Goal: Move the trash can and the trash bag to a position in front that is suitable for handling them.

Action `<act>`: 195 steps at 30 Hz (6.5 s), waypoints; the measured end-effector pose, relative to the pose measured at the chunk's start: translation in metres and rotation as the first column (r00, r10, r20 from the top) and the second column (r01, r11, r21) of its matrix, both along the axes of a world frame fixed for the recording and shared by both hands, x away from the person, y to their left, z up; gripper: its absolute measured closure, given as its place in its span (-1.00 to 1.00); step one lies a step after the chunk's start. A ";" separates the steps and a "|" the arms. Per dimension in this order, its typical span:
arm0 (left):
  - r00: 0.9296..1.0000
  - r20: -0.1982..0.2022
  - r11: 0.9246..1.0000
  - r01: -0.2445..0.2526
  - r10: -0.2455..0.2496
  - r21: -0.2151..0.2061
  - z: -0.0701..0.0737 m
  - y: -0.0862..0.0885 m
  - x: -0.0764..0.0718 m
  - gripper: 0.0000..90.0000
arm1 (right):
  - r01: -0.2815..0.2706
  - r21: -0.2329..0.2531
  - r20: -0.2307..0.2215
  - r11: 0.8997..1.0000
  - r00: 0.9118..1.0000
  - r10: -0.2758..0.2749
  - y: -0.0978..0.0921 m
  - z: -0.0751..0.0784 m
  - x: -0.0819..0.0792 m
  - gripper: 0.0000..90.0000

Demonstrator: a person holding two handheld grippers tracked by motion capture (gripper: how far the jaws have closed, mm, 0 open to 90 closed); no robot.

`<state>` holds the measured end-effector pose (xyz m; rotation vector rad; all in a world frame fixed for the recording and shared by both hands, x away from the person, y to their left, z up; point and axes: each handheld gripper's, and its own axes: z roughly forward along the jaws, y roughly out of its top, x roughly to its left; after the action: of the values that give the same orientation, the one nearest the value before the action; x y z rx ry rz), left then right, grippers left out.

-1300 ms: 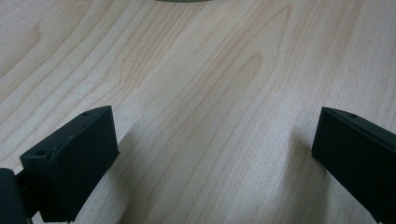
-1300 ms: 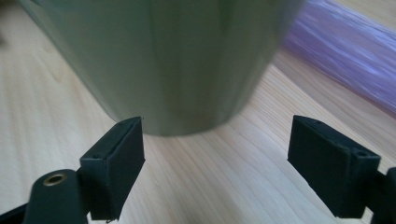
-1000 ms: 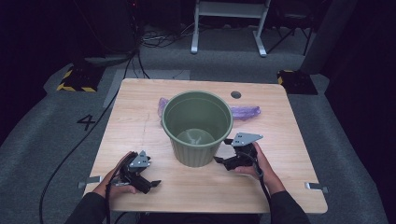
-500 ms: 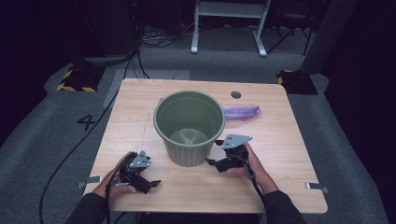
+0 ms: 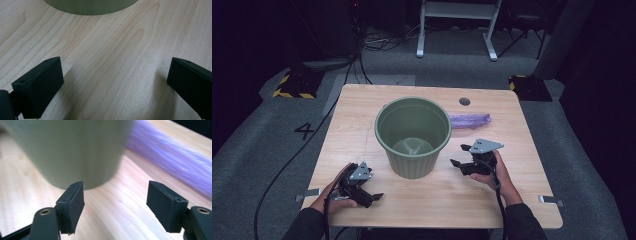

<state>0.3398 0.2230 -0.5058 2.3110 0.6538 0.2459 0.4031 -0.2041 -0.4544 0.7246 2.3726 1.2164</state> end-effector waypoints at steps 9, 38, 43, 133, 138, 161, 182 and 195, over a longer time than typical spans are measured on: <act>1.000 0.000 1.000 -0.003 0.003 -0.002 0.000 0.000 0.000 -0.99 | 0.086 0.014 0.005 0.996 0.996 -0.086 -0.031 0.003 0.018 -0.42; 1.000 0.000 1.000 -0.007 0.007 -0.002 0.000 0.000 0.000 -0.99 | 0.166 0.019 0.034 0.986 0.985 -0.167 -0.043 0.011 0.075 -0.20; 1.000 0.000 1.000 -0.007 0.007 -0.003 0.000 0.000 0.000 -0.99 | 0.203 0.023 0.070 0.979 0.976 -0.204 -0.042 0.013 0.085 -0.18; 1.000 -0.001 1.000 -0.004 0.004 -0.003 0.000 0.000 0.000 -0.99 | 0.124 0.022 -0.010 0.992 0.992 -0.124 -0.066 0.014 -0.027 0.02; 1.000 -0.001 1.000 -0.005 0.005 -0.003 0.000 0.000 0.000 -0.99 | 0.159 0.104 -0.091 0.982 0.984 -0.150 -0.097 0.002 -0.008 -0.16; 1.000 0.000 1.000 -0.004 0.004 -0.003 0.000 0.000 0.000 -0.99 | -0.028 0.034 -0.221 0.999 0.975 0.035 -0.087 -0.034 -0.005 0.96; 1.000 0.000 1.000 -0.004 0.004 -0.003 0.000 0.000 0.000 -0.99 | -0.245 0.029 -0.220 0.969 0.944 0.245 -0.031 -0.037 -0.054 0.97; 1.000 -0.001 1.000 -0.002 0.002 -0.002 0.000 0.001 0.000 -0.99 | -0.348 0.028 -0.210 0.937 0.915 0.346 0.008 -0.040 -0.082 0.75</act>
<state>0.3400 0.2235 -0.5058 2.3084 0.6564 0.2446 0.3211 -0.1960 -0.4943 0.4585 2.7712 1.3192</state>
